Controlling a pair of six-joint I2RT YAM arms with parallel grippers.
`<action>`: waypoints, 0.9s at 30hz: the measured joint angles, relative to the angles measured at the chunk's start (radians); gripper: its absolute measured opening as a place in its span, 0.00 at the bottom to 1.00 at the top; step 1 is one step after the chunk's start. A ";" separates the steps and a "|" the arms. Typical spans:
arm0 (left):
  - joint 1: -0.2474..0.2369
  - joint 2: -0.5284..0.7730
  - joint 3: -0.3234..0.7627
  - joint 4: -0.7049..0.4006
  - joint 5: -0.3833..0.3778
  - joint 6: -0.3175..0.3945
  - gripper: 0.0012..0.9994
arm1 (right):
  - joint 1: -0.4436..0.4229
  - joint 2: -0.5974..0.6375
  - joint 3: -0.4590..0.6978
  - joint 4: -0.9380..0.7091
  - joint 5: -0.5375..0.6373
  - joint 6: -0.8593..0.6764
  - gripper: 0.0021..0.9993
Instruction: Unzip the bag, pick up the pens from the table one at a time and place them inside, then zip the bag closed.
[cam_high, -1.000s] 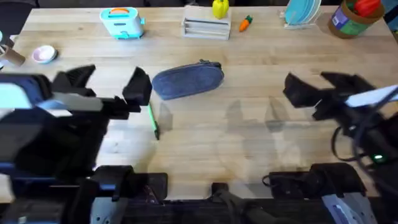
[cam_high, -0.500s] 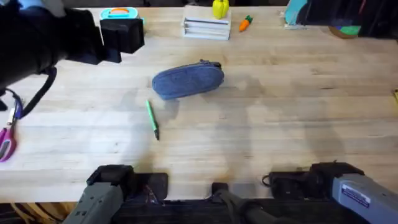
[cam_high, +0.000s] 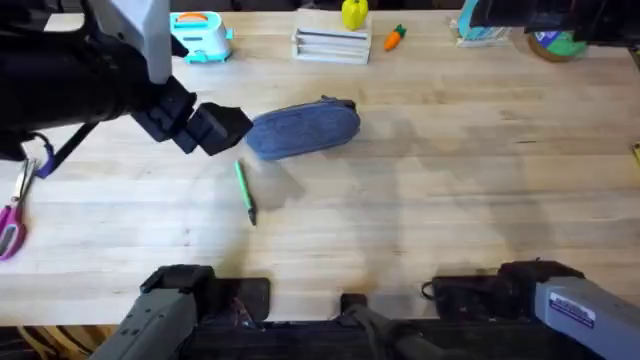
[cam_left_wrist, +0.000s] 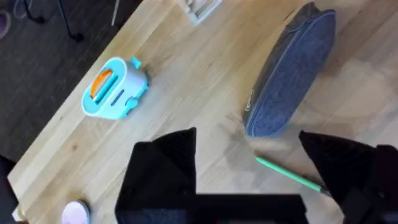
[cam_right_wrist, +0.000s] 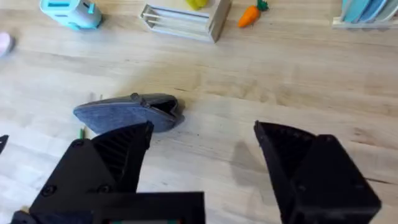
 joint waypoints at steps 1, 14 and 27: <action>0.000 0.005 0.000 0.000 0.006 0.017 0.99 | 0.000 0.000 0.000 0.002 0.000 -0.008 1.00; 0.142 0.268 0.001 -0.038 0.295 0.419 0.99 | 0.000 0.000 0.000 0.025 0.000 -0.059 1.00; 0.293 0.558 0.001 -0.034 0.622 0.630 0.99 | 0.000 0.000 0.002 0.031 0.000 -0.063 1.00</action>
